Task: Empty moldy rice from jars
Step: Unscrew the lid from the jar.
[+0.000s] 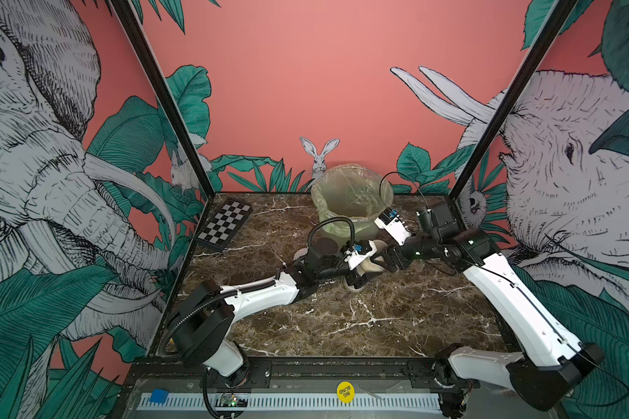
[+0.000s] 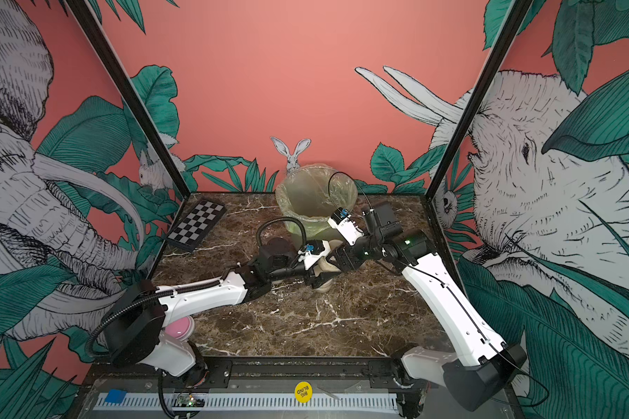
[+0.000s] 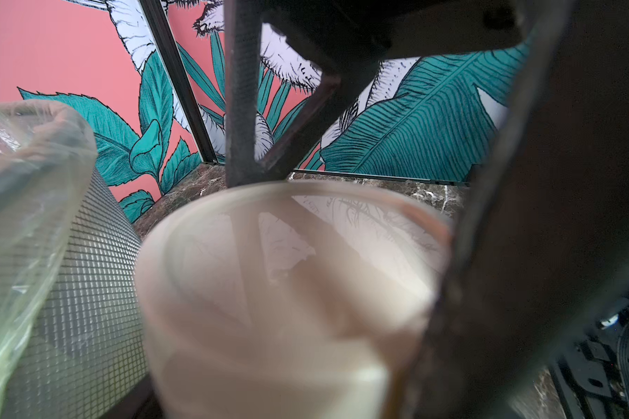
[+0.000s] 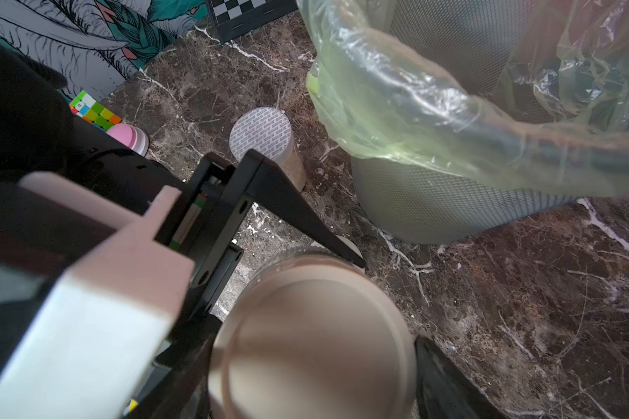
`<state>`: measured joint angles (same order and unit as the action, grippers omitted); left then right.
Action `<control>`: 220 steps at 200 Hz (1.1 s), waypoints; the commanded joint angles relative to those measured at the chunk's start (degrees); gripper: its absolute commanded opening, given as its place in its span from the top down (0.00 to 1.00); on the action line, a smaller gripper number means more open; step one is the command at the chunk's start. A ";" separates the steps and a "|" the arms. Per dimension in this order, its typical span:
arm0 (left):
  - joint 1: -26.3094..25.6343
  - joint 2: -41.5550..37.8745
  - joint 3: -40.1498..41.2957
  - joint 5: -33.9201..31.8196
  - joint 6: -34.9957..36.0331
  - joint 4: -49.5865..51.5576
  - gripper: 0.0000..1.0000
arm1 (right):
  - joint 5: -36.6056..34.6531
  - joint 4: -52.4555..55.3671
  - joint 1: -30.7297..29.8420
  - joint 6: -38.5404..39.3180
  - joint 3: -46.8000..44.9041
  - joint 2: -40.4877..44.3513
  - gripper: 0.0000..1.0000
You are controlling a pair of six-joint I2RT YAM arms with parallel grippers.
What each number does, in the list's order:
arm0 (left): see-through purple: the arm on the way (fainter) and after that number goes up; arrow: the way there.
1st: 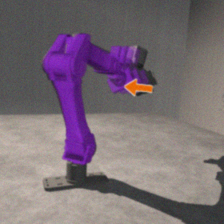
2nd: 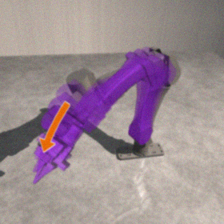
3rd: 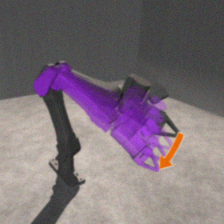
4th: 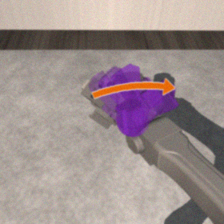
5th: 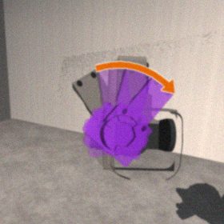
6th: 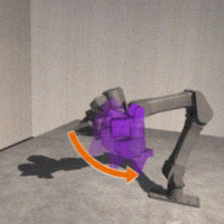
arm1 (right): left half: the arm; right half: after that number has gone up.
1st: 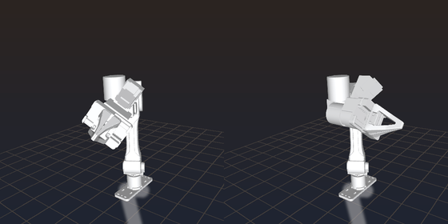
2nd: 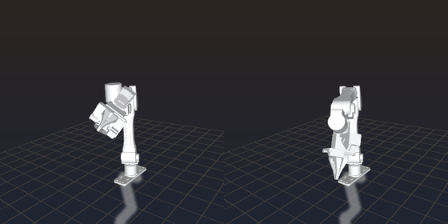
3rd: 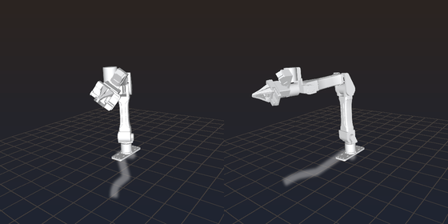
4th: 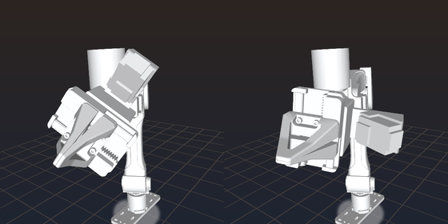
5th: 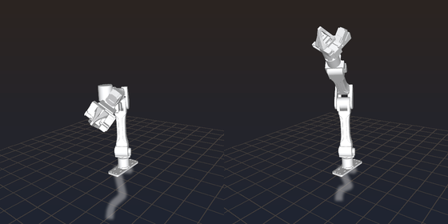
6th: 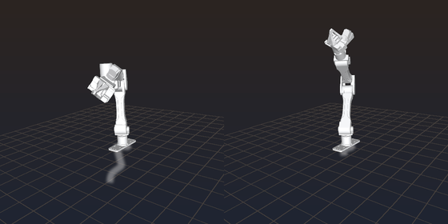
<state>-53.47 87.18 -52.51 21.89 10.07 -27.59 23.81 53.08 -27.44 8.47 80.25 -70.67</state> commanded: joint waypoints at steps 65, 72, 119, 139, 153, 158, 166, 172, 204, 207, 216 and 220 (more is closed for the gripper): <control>0.56 -3.54 -2.69 7.23 -0.73 -3.32 1.00 | 1.58 1.52 -0.25 13.39 0.44 0.54 0.59; 0.72 -3.67 -2.69 7.92 -0.83 -3.18 1.00 | 1.99 1.63 -0.27 15.89 0.44 0.86 0.58; 0.82 -3.37 -2.68 11.98 -1.24 -2.44 1.00 | 6.03 2.84 -0.25 33.41 1.15 1.52 0.61; 0.78 -3.44 -2.51 12.12 -1.60 -2.51 1.00 | 8.11 5.36 -0.17 37.75 3.09 -0.04 0.61; 0.82 -3.66 -2.36 14.27 -1.73 -2.47 1.00 | 9.48 8.21 -0.18 40.59 5.03 -1.57 0.61; 0.83 -3.76 -2.33 14.40 -1.76 -2.51 1.00 | 9.94 9.52 -0.23 41.87 5.96 -2.16 0.61; 0.83 -3.85 -2.27 14.58 -1.81 -2.47 1.00 | 10.37 11.40 -0.16 43.35 7.17 -2.89 0.61; 0.82 -3.93 -2.25 14.73 -1.85 -2.42 1.00 | 10.61 12.80 -0.20 44.52 8.12 -3.37 0.61; 0.80 -3.94 -1.98 15.34 -1.89 -2.14 1.00 | 13.26 20.20 -0.12 49.57 13.20 -5.73 0.60; 0.81 -3.94 -1.98 15.37 -1.88 -2.14 1.00 | 13.35 20.81 -0.11 49.89 13.61 -5.97 0.60; 0.82 -3.86 -1.98 15.86 -1.84 -2.11 1.00 | 13.54 22.50 -0.07 50.62 14.86 -6.79 0.60; 0.78 -3.86 -1.98 15.87 -1.86 -2.02 1.00 | 13.62 23.26 -0.07 50.95 15.36 -7.17 0.60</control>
<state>-52.34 86.19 -52.56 34.81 8.67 -26.13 32.32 70.72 -27.33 53.74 91.98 -76.53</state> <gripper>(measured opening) 0.835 0.766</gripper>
